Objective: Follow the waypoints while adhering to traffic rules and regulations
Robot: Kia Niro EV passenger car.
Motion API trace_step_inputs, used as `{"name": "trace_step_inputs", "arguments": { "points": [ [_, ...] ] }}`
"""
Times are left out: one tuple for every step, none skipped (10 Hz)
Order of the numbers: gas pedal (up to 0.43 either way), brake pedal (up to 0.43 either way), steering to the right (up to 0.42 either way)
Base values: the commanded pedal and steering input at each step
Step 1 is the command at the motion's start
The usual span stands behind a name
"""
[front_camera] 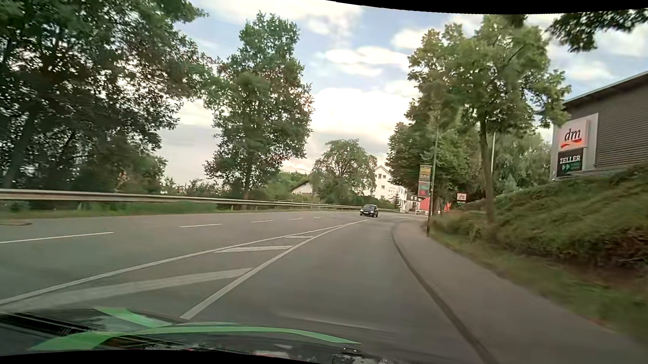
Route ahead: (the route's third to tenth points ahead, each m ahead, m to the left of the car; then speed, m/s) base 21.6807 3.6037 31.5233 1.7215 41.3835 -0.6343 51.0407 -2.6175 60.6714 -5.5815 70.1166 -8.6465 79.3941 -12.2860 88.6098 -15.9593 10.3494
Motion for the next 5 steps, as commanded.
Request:
{"name": "trace_step_inputs", "arguments": {
  "points": [
    [0.169, 0.0, 0.027],
    [0.169, 0.0, 0.026],
    [0.169, 0.0, 0.026],
    [0.169, 0.0, 0.025],
    [0.169, 0.0, 0.024]
  ]
}}
